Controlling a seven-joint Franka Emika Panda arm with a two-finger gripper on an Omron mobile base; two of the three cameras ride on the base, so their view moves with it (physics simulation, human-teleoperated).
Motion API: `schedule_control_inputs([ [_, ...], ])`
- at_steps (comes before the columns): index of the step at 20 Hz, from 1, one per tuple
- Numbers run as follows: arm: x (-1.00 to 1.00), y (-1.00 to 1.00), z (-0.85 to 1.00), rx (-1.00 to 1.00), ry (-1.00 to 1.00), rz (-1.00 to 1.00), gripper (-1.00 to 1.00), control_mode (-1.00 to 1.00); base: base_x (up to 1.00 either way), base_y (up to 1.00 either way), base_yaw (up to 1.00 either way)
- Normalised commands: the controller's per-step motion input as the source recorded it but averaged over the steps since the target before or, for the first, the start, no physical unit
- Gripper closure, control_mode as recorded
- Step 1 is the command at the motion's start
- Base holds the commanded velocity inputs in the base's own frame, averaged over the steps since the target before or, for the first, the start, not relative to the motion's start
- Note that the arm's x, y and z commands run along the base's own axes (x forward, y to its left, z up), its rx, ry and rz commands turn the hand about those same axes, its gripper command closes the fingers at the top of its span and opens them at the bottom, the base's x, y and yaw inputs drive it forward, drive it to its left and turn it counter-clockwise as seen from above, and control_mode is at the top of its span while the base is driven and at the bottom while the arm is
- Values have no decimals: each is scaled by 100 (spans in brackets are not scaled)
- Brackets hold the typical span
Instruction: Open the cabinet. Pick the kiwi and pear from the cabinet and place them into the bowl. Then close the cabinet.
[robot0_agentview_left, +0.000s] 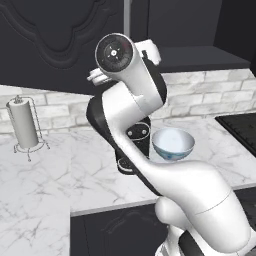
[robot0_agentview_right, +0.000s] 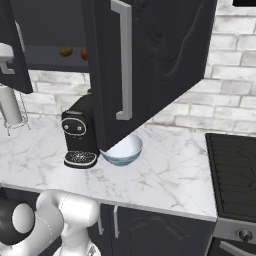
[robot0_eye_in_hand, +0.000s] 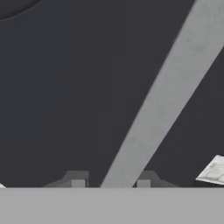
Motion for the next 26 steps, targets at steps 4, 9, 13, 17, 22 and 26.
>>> schedule_control_inputs([
  [4, -12, 1, 0, 0, -5, -13, -100, -100, 0, 0, 0],
  [9, -37, 1, 0, 0, -3, -15, -100, -100, 0, 0, 0],
  [13, -64, -1, 0, 1, 0, -8, -100, -100, 0, 0, 0],
  [17, -40, -34, 3, 5, 0, -4, -100, -100, 0, 0, 0],
  [22, -5, -73, 0, 10, 0, 3, -100, -100, 0, 0, 0],
  [26, 0, -81, -4, 23, 0, 14, -100, -100, 0, 0, 0],
])
